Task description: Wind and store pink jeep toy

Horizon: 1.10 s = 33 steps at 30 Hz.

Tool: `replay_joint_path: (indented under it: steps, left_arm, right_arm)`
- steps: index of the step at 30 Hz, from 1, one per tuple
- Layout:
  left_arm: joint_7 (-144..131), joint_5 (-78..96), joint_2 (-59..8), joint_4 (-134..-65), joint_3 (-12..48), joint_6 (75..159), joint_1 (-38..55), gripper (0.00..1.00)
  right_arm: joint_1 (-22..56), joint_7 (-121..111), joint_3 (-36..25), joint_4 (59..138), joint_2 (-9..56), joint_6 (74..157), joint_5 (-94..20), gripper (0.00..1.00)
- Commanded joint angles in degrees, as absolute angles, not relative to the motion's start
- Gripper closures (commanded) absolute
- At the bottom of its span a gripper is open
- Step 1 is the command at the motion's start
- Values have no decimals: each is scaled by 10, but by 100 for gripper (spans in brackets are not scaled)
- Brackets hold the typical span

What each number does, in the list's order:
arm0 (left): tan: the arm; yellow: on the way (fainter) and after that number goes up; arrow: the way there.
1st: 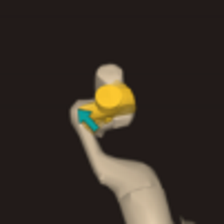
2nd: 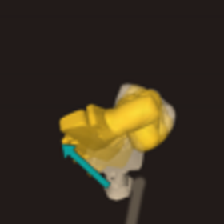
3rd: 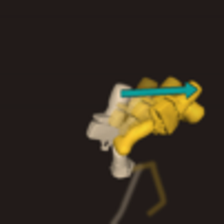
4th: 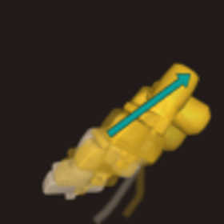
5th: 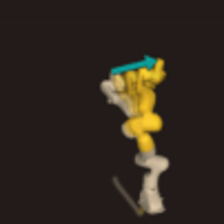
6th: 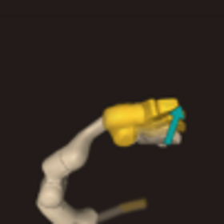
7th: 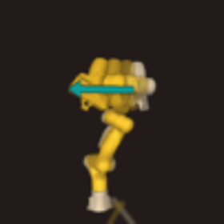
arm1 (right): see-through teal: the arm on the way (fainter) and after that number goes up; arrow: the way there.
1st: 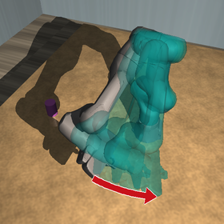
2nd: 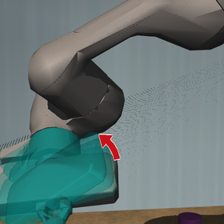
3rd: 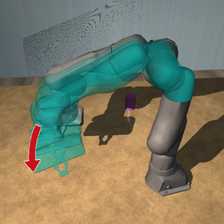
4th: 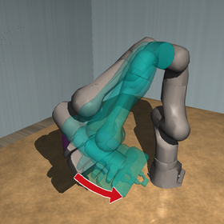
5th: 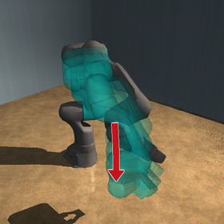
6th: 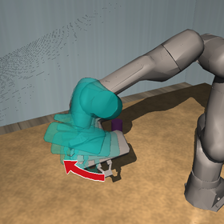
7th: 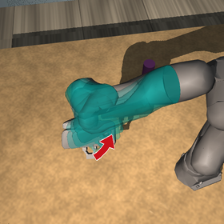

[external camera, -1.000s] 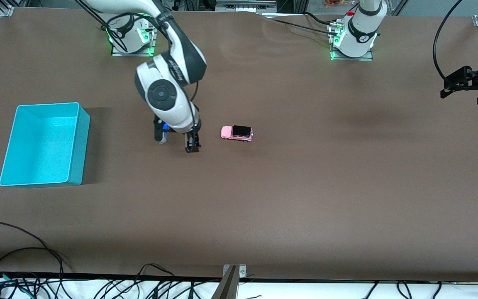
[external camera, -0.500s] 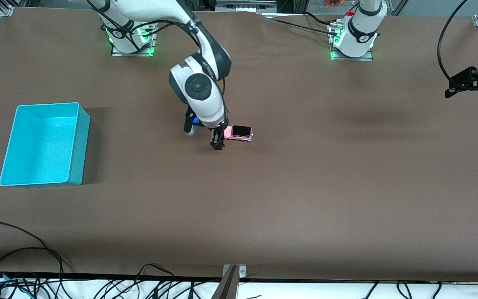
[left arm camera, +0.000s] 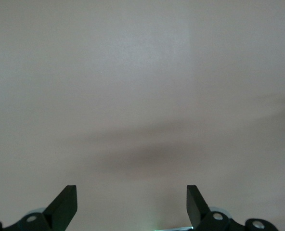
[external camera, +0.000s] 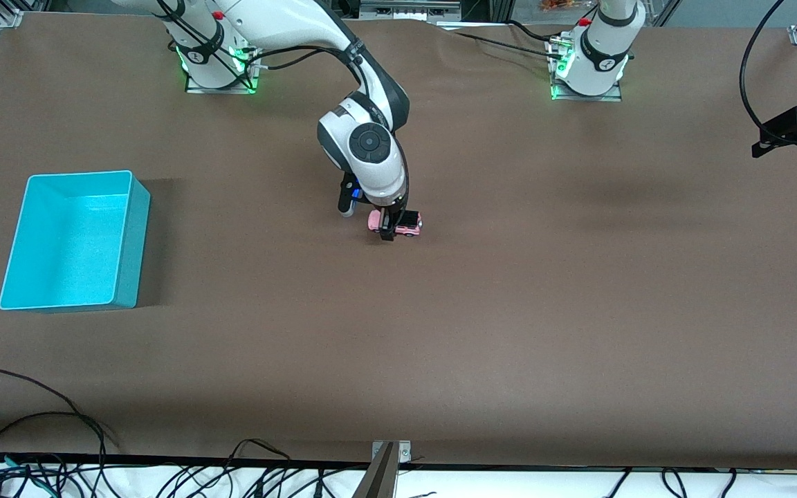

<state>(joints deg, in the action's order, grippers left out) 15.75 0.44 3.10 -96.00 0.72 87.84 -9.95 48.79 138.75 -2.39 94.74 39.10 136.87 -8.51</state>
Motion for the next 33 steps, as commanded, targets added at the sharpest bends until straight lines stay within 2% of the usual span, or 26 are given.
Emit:
replay_joint_path:
  steps: [1, 11, 13, 14, 17, 18, 20, 22, 28, 33]
  left_arm:
    - [155, 7, 21, -935, 9, 863, -105, 0]
    - [156, 7, 19, -936, 10, 859, -105, 0]
    - [156, 7, 19, -936, 10, 859, -105, 0]
    - [156, 7, 19, -936, 10, 859, -105, 0]
    - [156, 7, 19, -936, 10, 859, -105, 0]
    - [156, 7, 19, -936, 10, 859, -105, 0]
    - [156, 7, 19, -936, 10, 858, -105, 0]
    - [156, 7, 19, -936, 10, 858, -105, 0]
    - [156, 7, 18, -936, 10, 853, -104, 0]
    - [156, 7, 18, -936, 10, 853, -104, 0]
  right_arm:
    - [506, 1400, -31, 927, 407, 1368, -84, 0]
    - [519, 1411, -33, 927, 427, 1368, -82, 0]
    - [519, 1412, -34, 927, 427, 1368, -80, 4]
    - [519, 1412, -35, 927, 427, 1368, -80, 11]
    - [519, 1412, -40, 927, 427, 1368, -79, 55]
    - [519, 1412, -41, 927, 427, 1368, -79, 64]
    - [519, 1410, -41, 927, 426, 1368, -78, 77]
    - [518, 1409, -41, 927, 425, 1368, -74, 85]
    - [518, 1405, -57, 926, 410, 1359, -60, 85]
    - [516, 1370, -75, 913, 389, 1313, -41, 85]
